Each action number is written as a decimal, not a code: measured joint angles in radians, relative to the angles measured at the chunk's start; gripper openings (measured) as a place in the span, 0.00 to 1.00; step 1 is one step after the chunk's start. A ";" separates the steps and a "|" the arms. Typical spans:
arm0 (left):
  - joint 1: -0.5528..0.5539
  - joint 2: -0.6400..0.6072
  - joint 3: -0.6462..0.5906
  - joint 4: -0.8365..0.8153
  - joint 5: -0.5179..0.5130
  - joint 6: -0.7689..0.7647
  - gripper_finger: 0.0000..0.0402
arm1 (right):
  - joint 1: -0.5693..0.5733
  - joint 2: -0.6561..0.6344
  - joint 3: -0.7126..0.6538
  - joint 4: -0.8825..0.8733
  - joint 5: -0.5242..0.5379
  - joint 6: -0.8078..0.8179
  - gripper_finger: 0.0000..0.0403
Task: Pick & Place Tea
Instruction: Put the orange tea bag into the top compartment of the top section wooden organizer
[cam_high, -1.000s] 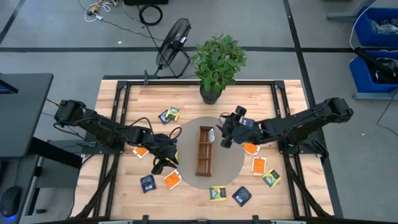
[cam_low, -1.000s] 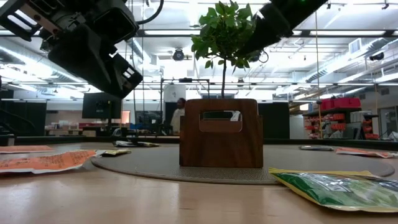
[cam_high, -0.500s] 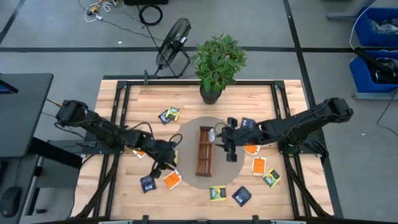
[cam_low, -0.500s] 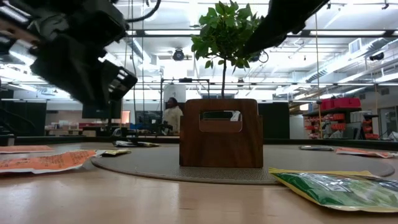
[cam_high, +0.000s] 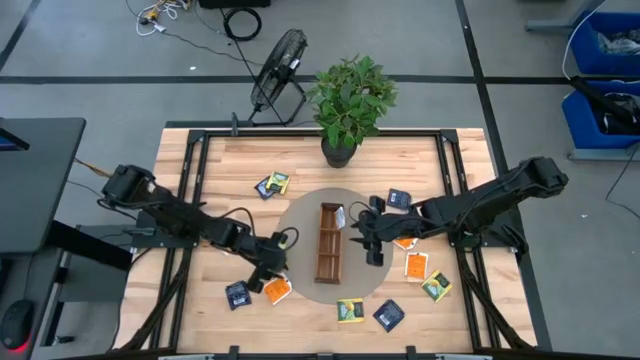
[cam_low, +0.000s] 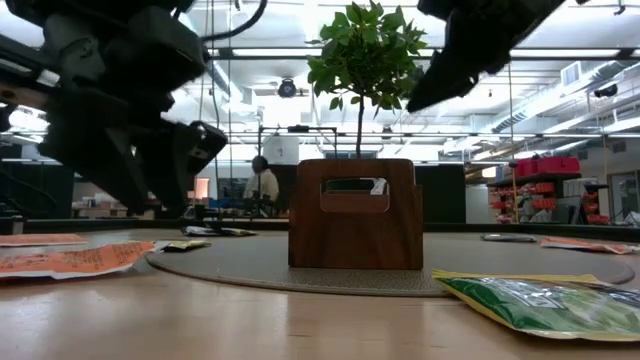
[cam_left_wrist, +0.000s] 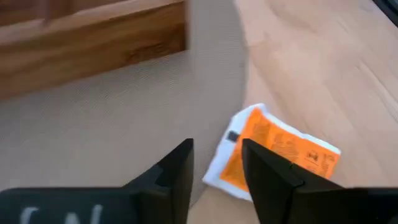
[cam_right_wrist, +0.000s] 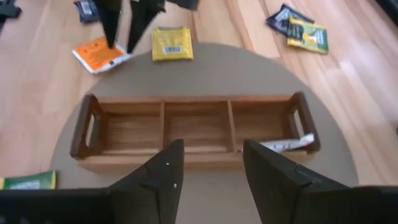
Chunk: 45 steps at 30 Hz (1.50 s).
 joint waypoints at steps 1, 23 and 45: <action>-0.009 0.003 0.011 -0.003 0.006 0.024 0.39 | 0.001 0.000 -0.009 0.008 0.000 0.008 0.43; -0.038 0.092 0.041 -0.072 -0.093 0.112 0.39 | 0.000 0.000 -0.022 0.035 0.026 0.010 0.43; -0.037 0.081 0.041 -0.079 -0.124 0.053 0.01 | 0.000 0.000 -0.022 0.037 0.049 0.008 0.43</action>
